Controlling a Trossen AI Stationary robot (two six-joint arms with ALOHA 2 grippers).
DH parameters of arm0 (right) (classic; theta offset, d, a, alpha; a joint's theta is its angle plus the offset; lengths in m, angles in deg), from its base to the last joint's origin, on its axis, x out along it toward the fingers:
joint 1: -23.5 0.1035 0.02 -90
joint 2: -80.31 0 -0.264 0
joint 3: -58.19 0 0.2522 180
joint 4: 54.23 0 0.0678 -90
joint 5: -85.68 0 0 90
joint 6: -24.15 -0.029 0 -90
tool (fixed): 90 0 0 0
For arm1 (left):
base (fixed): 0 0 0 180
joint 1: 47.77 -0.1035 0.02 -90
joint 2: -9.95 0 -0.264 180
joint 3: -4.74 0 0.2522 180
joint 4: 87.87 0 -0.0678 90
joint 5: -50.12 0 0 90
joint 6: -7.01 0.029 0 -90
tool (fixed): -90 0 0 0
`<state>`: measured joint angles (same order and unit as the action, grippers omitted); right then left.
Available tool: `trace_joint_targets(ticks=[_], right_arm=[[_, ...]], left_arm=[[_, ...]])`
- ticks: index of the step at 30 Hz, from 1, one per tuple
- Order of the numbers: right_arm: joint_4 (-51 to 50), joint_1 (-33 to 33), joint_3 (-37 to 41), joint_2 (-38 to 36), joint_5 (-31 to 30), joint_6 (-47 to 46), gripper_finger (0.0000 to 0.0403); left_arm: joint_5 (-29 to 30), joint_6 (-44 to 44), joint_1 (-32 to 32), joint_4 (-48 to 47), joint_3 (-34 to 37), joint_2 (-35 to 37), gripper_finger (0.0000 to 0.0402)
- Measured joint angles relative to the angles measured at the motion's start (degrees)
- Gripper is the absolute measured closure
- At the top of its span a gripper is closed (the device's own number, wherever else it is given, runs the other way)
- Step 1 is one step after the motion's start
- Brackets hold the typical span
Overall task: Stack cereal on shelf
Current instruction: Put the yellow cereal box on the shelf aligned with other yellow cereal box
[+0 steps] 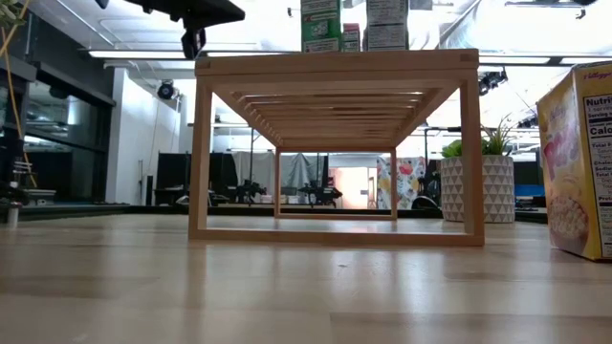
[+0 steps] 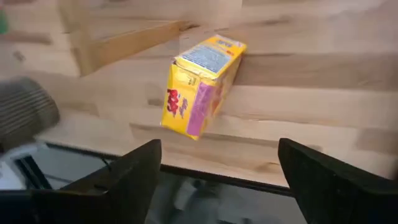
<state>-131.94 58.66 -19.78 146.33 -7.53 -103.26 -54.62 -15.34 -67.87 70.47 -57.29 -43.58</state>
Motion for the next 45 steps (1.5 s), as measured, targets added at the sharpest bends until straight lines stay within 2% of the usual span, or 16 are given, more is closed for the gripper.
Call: trace_joint_targets(ticks=[6,20,34,45], right_arm=[[7.93,0.78,4.11,4.36,-1.70,-3.28,0.0086],[5.10,-1.06,-4.58,19.55,-2.37,-3.65,0.0086],[3.91,-3.41,-5.28,25.55,-2.36,-2.58,0.0086],[0.98,-3.41,-5.28,26.20,-0.76,-1.30,0.0098]], left_arm=[[-1.58,0.13,-1.25,0.00,0.02,0.00,0.0401],[-1.30,-0.50,-1.75,0.50,0.02,0.00,0.0402],[-1.12,-0.55,-1.75,0.46,0.07,0.00,0.0401],[-1.12,-0.50,-1.75,0.42,0.07,-0.01,0.0401]])
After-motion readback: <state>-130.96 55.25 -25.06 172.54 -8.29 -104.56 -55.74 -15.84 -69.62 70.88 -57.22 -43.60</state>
